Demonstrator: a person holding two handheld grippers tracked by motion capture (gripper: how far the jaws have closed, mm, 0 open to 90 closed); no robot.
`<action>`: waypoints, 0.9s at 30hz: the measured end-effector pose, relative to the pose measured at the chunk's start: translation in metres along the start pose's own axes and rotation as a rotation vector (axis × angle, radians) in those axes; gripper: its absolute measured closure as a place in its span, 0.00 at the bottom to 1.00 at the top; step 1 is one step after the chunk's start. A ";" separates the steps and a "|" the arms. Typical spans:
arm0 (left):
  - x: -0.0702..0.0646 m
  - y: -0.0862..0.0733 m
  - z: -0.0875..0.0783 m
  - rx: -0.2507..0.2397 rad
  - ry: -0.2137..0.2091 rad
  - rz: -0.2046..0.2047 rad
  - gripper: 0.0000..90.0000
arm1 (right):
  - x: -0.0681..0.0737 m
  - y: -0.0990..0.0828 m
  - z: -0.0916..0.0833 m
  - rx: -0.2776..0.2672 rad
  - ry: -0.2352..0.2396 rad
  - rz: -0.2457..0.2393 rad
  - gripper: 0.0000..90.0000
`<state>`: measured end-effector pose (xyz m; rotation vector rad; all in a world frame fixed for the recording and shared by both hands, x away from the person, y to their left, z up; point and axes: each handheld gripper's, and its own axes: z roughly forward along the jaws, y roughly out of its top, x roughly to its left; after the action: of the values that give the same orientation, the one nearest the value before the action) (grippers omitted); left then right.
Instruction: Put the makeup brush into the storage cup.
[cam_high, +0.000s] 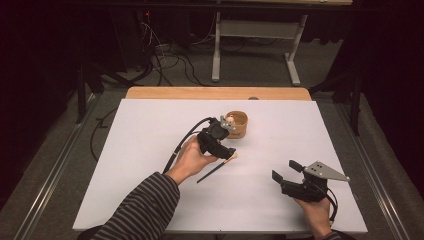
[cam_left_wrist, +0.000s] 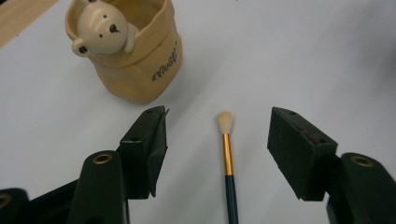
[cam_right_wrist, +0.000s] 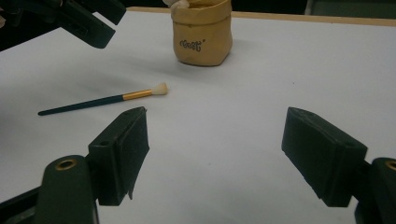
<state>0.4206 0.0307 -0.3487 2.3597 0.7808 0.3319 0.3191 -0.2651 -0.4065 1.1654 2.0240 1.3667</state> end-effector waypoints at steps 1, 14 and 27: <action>0.000 0.000 0.000 0.012 -0.002 0.003 0.44 | 0.000 0.000 0.000 0.000 0.000 0.001 0.28; 0.003 -0.001 0.002 0.147 -0.036 0.017 0.50 | 0.000 0.000 -0.001 -0.004 -0.007 0.001 0.27; 0.002 -0.004 0.011 0.243 -0.054 0.020 0.53 | -0.001 0.000 -0.001 -0.009 -0.006 -0.001 0.27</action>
<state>0.4250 0.0290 -0.3592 2.5927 0.8112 0.1898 0.3188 -0.2661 -0.4058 1.1635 2.0121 1.3689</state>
